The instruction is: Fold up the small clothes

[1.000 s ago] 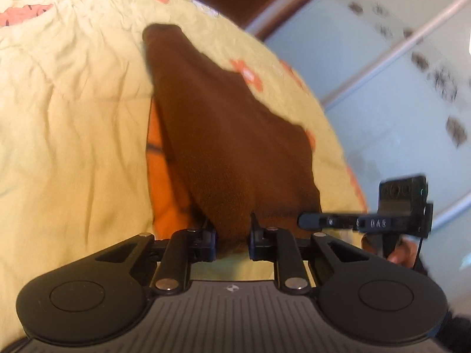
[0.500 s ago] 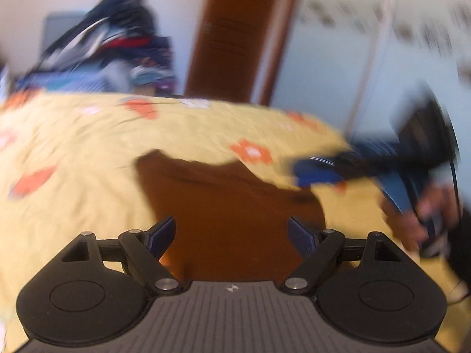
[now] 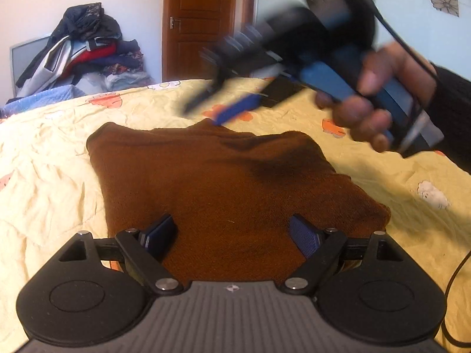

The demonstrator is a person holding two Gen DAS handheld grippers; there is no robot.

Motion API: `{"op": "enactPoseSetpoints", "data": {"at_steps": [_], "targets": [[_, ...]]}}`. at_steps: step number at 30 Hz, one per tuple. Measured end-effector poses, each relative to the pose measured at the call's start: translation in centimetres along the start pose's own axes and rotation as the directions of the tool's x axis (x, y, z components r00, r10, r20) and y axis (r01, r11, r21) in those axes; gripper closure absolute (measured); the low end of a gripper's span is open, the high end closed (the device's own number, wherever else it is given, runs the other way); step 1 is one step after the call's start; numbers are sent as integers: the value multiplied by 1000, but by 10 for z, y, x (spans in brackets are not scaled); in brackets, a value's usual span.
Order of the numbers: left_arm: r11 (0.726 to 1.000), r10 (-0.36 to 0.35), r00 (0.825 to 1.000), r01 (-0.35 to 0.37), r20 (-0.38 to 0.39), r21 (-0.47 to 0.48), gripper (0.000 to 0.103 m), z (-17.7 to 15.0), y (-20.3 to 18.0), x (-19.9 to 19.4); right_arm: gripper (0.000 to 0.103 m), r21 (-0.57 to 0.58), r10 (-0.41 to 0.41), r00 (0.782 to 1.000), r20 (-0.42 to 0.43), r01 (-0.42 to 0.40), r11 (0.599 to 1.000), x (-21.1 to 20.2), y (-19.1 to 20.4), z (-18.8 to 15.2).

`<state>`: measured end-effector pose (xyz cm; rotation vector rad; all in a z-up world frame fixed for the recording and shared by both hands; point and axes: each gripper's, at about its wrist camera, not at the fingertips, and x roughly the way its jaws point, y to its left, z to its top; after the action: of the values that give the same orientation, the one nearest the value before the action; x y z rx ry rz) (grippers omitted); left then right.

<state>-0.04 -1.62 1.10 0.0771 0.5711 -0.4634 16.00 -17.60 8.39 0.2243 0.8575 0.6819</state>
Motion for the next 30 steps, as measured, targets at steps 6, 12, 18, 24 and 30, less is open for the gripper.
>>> {"op": "enactPoseSetpoints", "data": {"at_steps": [6,12,18,24,30], "targets": [[1000,-9,1000,9,10,-11,16,-4,4,-4,42,-170,4,991,-134,-27,985,82,59,17],[999,-19,1000,20,16,-32,16,-4,11,-6,69,-90,6,999,-52,-11,996,113,25,28],[999,-32,999,33,22,-38,14,-5,16,-6,53,7,26,999,-43,-26,1000,83,25,41],[999,-34,999,35,17,-32,13,-4,19,-3,37,48,200,972,-119,-196,979,108,55,51],[998,-36,999,37,19,-42,13,-4,24,-2,56,26,169,983,-74,-168,986,164,40,40]]}}
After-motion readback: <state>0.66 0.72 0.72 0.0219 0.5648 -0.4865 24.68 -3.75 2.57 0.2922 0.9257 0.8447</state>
